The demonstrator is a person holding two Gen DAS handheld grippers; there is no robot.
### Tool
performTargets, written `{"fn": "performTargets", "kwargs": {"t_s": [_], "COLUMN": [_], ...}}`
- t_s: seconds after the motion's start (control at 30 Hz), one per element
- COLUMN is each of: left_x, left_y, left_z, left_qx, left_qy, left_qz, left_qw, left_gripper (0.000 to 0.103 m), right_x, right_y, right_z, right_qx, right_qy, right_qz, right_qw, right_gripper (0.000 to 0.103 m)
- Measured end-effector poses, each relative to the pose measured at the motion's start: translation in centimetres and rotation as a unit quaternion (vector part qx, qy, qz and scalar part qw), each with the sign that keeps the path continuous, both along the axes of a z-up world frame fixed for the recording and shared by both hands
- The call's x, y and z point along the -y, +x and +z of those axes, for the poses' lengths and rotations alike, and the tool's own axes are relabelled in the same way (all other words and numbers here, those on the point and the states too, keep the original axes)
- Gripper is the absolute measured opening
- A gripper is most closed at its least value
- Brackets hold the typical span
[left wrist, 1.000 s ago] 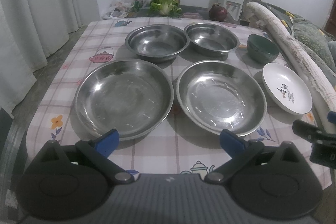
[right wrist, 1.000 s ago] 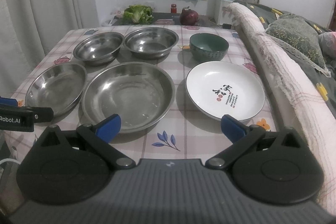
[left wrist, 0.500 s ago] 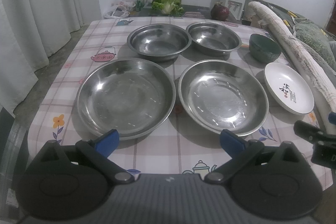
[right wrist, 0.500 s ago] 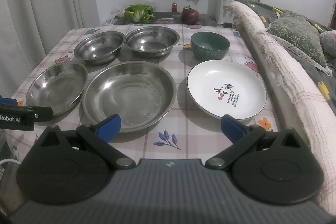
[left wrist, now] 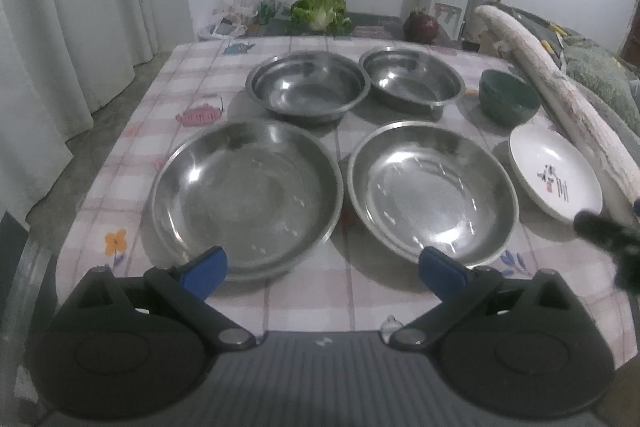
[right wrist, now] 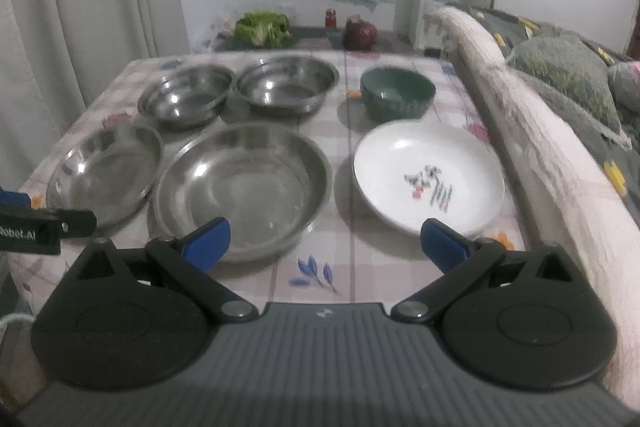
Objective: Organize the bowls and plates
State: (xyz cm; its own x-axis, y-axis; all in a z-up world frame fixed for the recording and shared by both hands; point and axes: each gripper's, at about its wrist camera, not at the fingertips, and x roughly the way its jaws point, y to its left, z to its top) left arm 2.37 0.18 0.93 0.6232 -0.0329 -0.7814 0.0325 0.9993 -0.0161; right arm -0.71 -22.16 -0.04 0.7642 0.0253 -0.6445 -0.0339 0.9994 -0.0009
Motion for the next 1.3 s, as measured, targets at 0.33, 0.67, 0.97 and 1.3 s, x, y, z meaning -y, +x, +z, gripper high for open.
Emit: {"fn": "performTargets", "kwargs": {"t_s": [0.33, 0.67, 0.97, 1.3], "left_x": [-5.3, -8.2, -7.6, -8.1], "left_y": [7.2, 17.0, 25.7, 28.1], "left_z": [1.5, 0.2, -4.7, -7.3], "left_qx": [0.013, 0.027, -0.018, -0.063], "left_qy": [-0.056, -0.04, 0.032, 0.021], "left_qz": [0.007, 0.033, 0.013, 0.006], "left_qw": [0.9983, 0.9983, 0.9992, 0.9978], "left_gripper": [0.103, 0.096, 0.062, 0.025], "right_x": [-1.5, -3.8, -6.0, -8.1], "right_y": [5.2, 17.1, 26.0, 28.6], "right_z": [2.8, 1.2, -4.4, -7.5], "right_qx": [0.067, 0.013, -0.062, -0.102], "right_qy": [0.067, 0.166, 0.196, 0.189], "right_qz": [0.115, 0.121, 0.1, 0.099], "right_qw": [0.989, 0.979, 0.974, 0.972], "right_gripper": [0.102, 0.098, 0.058, 0.022]}}
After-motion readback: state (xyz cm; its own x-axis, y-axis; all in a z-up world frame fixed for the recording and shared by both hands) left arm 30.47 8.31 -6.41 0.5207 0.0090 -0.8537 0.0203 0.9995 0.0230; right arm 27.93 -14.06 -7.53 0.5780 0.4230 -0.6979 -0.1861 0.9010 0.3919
